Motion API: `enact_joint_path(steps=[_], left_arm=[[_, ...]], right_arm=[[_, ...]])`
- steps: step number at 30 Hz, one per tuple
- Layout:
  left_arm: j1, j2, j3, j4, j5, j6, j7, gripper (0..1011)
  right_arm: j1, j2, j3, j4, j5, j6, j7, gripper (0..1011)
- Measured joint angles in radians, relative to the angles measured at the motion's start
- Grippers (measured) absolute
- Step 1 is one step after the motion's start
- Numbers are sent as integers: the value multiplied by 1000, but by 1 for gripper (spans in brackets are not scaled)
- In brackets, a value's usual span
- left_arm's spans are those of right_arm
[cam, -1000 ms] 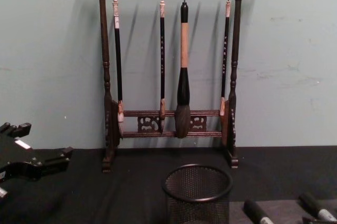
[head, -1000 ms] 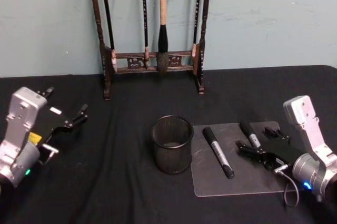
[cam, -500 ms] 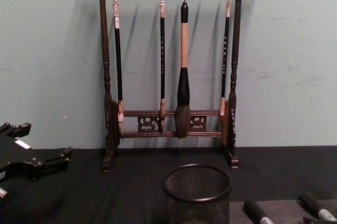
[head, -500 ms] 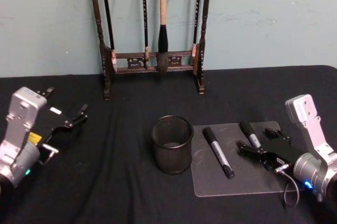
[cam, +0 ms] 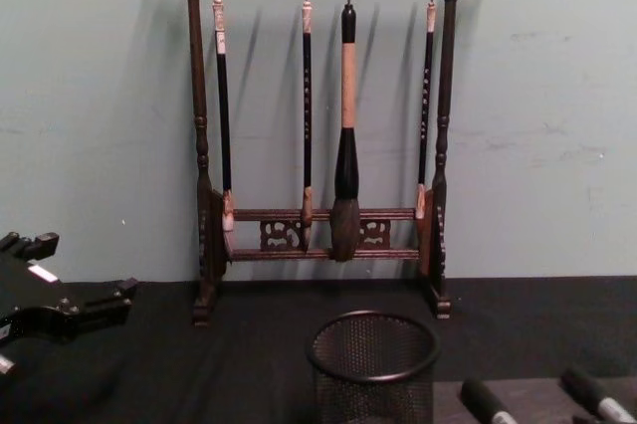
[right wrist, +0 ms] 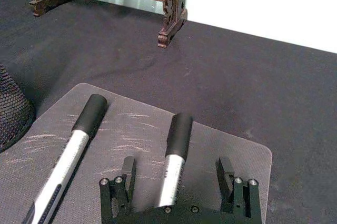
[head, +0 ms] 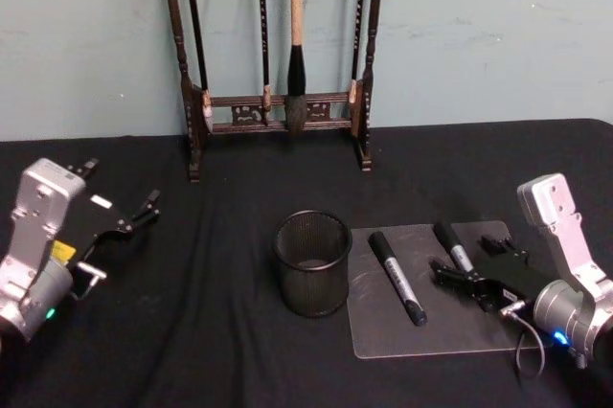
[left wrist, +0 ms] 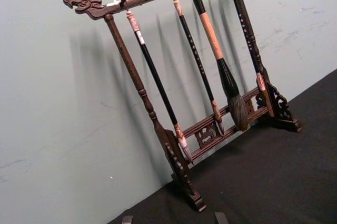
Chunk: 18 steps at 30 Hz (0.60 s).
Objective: Pick up the water-based marker from the table and place it into the pen holder.
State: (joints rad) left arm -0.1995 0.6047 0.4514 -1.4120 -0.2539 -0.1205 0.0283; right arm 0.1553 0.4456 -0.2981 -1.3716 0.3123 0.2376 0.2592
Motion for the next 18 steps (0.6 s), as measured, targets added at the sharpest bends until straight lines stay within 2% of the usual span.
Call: enact_joint_path(steps=[6, 8, 13, 18], left_arm=[[0, 0, 0, 0, 0, 0, 0, 1009], [0, 0, 0, 0, 0, 0, 0, 1009], [0, 0, 0, 0, 0, 0, 0, 1009], [0, 0, 0, 0, 0, 0, 0, 1009]], right_arm=[[0, 1, 0, 0, 0, 0, -1, 1000], [0, 1, 0, 0, 0, 0, -1, 966], [0, 1, -1, -1, 1, 0, -1, 869], [0, 2, -1, -1, 2, 0, -2, 687]])
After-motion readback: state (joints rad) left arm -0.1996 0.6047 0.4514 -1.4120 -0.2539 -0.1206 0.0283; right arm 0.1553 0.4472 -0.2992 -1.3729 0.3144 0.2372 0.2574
